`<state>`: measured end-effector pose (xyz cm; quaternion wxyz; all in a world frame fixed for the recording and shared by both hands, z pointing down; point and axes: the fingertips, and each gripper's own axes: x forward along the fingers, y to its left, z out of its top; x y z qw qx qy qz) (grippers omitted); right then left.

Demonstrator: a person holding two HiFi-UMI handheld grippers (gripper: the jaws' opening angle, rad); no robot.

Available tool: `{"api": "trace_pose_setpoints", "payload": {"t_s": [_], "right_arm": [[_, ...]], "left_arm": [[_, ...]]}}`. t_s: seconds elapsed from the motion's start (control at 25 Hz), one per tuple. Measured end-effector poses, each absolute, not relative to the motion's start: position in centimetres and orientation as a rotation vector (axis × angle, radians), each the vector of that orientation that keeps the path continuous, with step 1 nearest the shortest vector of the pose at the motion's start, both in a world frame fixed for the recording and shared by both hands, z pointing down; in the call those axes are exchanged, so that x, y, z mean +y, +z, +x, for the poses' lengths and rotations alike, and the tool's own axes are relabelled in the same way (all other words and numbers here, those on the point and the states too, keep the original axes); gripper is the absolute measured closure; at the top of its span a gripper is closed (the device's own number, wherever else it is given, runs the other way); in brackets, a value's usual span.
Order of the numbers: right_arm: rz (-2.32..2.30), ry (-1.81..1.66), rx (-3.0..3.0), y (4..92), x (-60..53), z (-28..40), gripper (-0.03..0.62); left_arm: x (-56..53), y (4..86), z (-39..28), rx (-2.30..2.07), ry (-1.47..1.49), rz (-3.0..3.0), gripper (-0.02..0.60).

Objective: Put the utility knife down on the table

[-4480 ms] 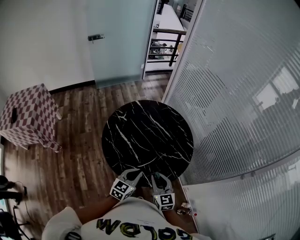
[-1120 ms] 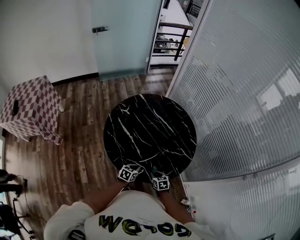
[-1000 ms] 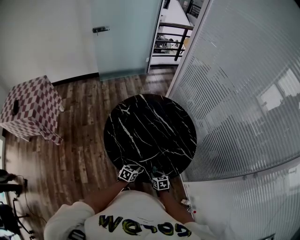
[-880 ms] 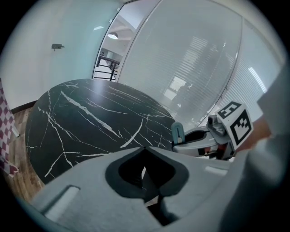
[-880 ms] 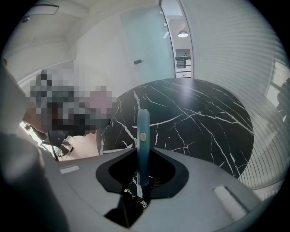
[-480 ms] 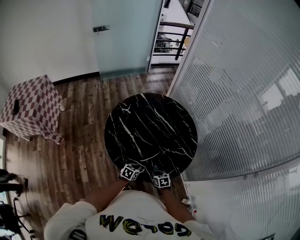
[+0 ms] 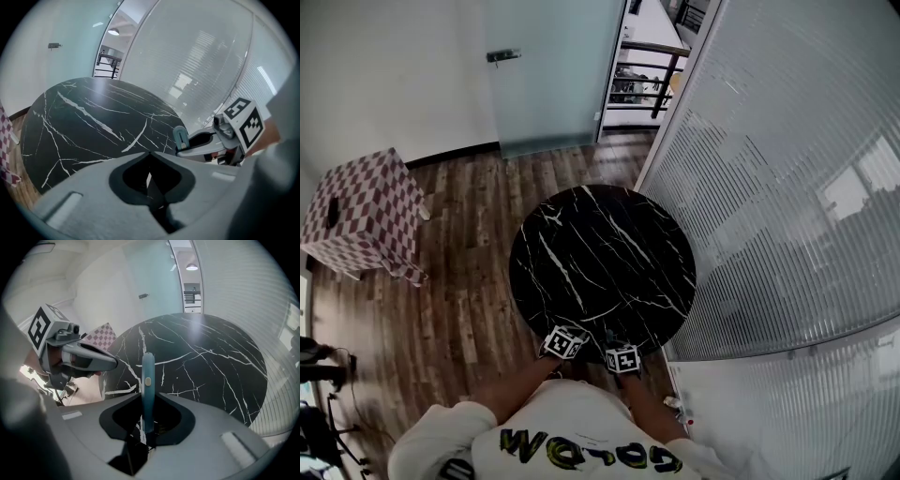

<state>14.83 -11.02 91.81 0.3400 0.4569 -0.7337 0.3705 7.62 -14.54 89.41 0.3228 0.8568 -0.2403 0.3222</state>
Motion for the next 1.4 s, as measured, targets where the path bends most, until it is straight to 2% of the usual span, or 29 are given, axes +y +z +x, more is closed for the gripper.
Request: {"api": "trace_pose_setpoints", "payload": {"t_s": [1.4], "right_arm": [[1.11,1.01,-1.829,94.5,-10.3,15.8,0.519]], "left_arm": [[-14.5,91.5,8.7,-0.542,0.964,2.198,0.578]]}}
